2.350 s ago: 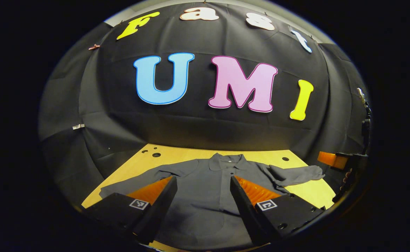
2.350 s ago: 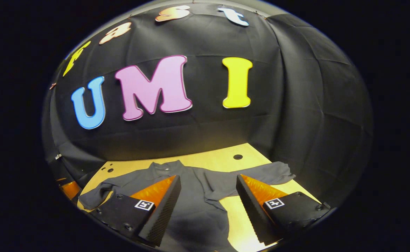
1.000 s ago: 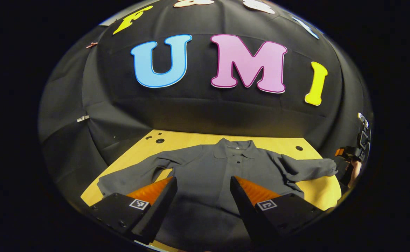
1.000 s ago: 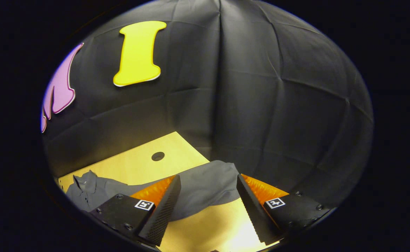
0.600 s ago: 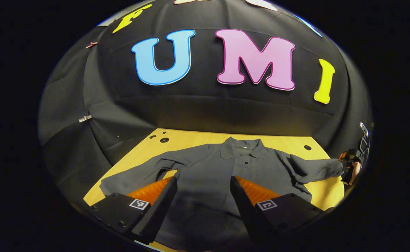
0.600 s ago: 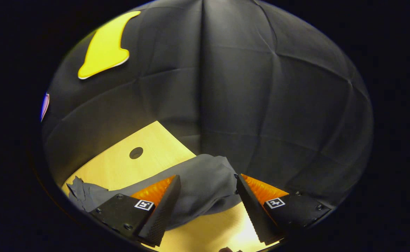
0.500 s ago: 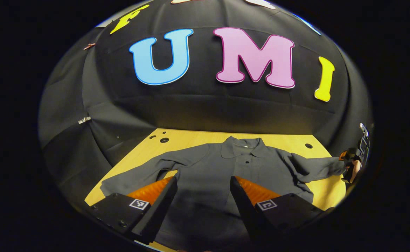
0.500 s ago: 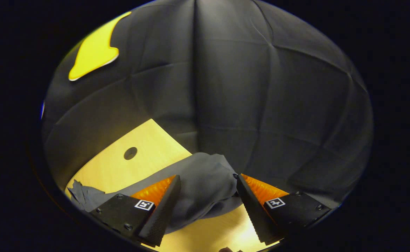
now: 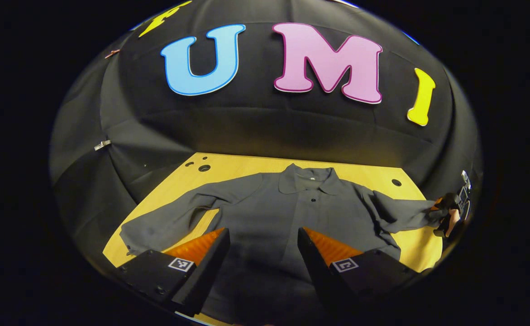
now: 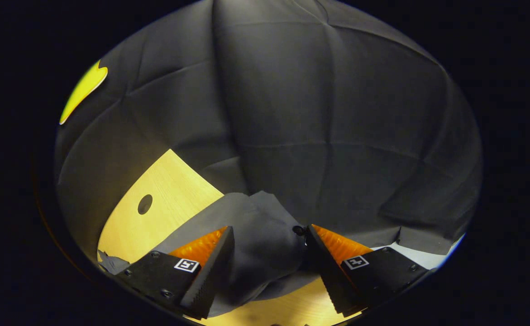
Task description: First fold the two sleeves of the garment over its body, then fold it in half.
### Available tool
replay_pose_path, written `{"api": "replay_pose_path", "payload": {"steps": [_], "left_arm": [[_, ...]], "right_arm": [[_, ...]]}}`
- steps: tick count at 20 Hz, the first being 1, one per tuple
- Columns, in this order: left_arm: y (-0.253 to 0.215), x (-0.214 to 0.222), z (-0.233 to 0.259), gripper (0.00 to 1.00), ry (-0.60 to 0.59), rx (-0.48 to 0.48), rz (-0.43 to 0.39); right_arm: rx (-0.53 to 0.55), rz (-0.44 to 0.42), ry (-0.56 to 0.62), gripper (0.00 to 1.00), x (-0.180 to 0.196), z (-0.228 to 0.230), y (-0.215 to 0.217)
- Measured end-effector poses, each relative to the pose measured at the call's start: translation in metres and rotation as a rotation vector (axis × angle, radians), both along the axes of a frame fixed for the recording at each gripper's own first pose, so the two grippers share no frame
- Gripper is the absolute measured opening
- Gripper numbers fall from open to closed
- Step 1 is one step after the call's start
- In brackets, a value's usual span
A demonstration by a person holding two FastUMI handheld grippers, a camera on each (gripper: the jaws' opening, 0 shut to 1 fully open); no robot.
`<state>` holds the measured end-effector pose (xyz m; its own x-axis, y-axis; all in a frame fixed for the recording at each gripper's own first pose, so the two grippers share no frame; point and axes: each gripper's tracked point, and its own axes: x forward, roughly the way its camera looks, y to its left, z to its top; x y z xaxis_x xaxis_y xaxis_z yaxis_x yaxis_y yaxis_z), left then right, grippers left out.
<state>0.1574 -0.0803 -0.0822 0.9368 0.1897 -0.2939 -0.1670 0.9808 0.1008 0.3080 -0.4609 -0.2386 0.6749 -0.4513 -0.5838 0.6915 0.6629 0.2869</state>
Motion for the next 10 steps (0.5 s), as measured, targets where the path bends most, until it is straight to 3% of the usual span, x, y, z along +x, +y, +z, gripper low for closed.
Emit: {"api": "replay_pose_path", "payload": {"steps": [4,6,8,10], "left_arm": [[-0.008,0.003,0.002,0.95,0.005,0.018,-0.016],[-0.012,0.003,0.001,0.95,0.004,0.018,-0.023],[-0.014,0.003,-0.001,0.95,0.008,0.014,-0.025],[-0.016,0.002,-0.002,0.95,0.01,0.007,-0.025]], "right_arm": [[-0.023,-0.004,0.017,0.96,-0.003,0.01,-0.001],[-0.033,-0.005,0.033,0.87,-0.005,0.014,-0.007],[-0.032,-0.016,0.038,0.75,-0.006,0.022,-0.015],[-0.02,-0.03,0.037,0.54,-0.01,0.034,-0.024]]}}
